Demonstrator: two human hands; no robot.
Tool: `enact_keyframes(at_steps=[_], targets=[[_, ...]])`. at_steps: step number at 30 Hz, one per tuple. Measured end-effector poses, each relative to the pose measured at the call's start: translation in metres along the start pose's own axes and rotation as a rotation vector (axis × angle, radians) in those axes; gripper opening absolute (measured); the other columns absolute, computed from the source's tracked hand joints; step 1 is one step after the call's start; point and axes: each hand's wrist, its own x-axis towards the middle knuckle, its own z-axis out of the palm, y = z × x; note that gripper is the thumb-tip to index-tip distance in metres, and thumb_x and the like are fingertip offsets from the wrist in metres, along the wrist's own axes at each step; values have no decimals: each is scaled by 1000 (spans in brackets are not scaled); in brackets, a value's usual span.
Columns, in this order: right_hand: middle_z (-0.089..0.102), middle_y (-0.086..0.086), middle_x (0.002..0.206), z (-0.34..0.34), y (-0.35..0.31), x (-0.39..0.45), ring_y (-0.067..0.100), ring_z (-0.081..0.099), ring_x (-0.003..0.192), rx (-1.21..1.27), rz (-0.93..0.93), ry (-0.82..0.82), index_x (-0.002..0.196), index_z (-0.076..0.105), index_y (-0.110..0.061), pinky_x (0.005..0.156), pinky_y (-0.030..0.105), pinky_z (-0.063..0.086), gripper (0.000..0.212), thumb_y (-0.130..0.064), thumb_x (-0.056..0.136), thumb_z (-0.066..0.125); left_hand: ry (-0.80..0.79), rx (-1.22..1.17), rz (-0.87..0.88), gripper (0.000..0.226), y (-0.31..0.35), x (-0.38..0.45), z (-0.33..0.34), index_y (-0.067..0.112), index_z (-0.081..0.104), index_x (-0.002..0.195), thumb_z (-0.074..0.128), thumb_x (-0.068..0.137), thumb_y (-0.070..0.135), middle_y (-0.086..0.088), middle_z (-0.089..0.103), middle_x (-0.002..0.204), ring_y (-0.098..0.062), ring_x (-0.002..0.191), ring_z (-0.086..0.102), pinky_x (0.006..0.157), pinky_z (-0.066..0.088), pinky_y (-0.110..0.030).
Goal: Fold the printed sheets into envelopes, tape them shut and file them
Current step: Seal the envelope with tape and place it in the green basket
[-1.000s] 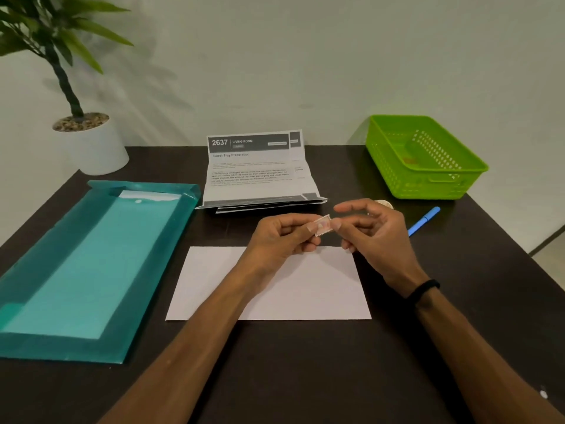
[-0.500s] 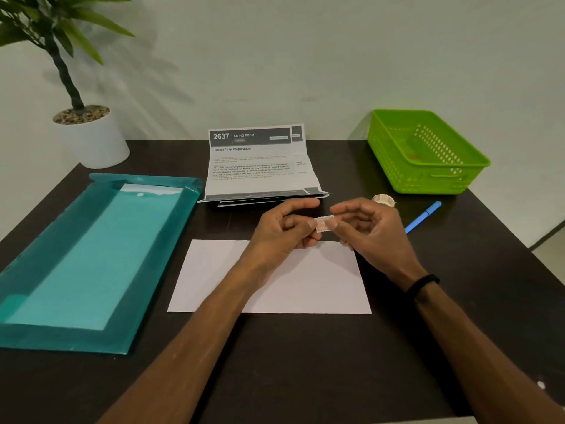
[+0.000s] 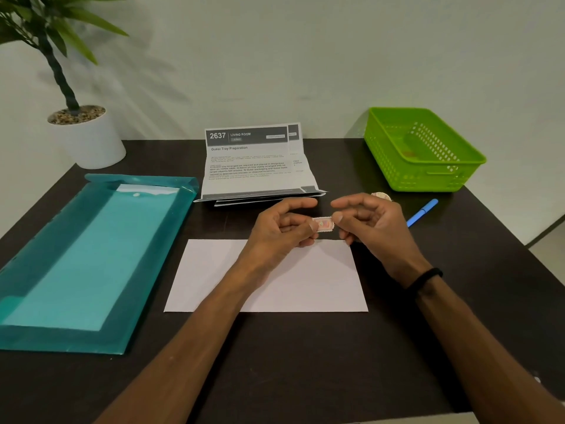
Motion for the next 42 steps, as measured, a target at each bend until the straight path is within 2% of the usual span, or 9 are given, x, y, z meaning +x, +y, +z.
enact_keyframes(at_steps=[5, 12, 19, 21, 28, 30, 33, 35, 42], targets=[[79, 5, 82, 0, 1, 1, 18, 71, 71, -23, -2, 24, 112, 75, -12, 68, 33, 61, 18, -13, 94, 76, -20, 36, -15, 33, 1, -1, -1, 14, 71, 122, 77, 91, 7, -11, 78, 97, -17, 85, 73, 80, 58, -30], [79, 6, 87, 0, -1, 0, 21, 73, 73, -30, -3, 14, 112, 75, -12, 68, 33, 62, 19, -14, 93, 77, -17, 156, -11, 18, 4, -3, 3, 12, 77, 109, 77, 92, 18, -6, 80, 93, -19, 89, 76, 82, 62, -30], [80, 4, 91, -2, -3, 0, 20, 73, 76, -8, 45, -37, 113, 74, -12, 71, 36, 64, 26, -17, 89, 80, 69, 107, -13, 14, 1, -2, 2, 12, 77, 106, 76, 93, 16, -8, 79, 88, -16, 82, 75, 82, 62, -34], [80, 4, 91, -3, -4, 0, 18, 74, 76, -9, 55, -46, 113, 75, -11, 71, 36, 64, 26, -17, 88, 81, 94, 84, -26, 14, 2, -2, 1, 11, 76, 107, 76, 94, 15, -8, 79, 89, -16, 82, 75, 81, 62, -31], [79, 7, 89, -8, -5, 1, 25, 72, 74, -7, 33, 11, 104, 74, -10, 72, 39, 63, 17, -12, 89, 81, 75, 152, -21, 16, 2, -3, 6, 13, 77, 106, 78, 91, 18, -4, 80, 89, -18, 86, 77, 81, 63, -30], [78, 7, 88, -7, -6, 0, 24, 72, 75, -11, 31, -7, 105, 74, -9, 72, 40, 63, 19, -18, 90, 80, 83, 157, -11, 17, 2, -4, 7, 13, 76, 107, 78, 91, 19, -4, 80, 89, -19, 87, 77, 80, 63, -30], [78, 7, 88, -5, -10, -2, 22, 74, 75, -20, 54, -72, 106, 74, -9, 70, 39, 63, 33, -32, 84, 82, 106, 123, 9, 16, 2, -5, 7, 11, 75, 106, 78, 92, 18, -6, 80, 89, -21, 87, 78, 78, 62, -29], [79, 7, 89, -4, -10, -3, 22, 74, 75, -32, 67, -119, 105, 74, -8, 68, 38, 63, 36, -32, 80, 85, 118, 112, 18, 16, 2, -6, 6, 11, 75, 105, 78, 91, 18, -7, 80, 89, -23, 87, 78, 77, 61, -28], [79, 7, 88, -6, -6, -1, 21, 74, 72, -78, 24, -6, 100, 74, -11, 69, 37, 64, 17, -17, 86, 83, 84, 247, 39, 19, 0, -6, 10, 15, 76, 101, 82, 88, 27, 0, 79, 87, -18, 86, 77, 83, 64, -36]])
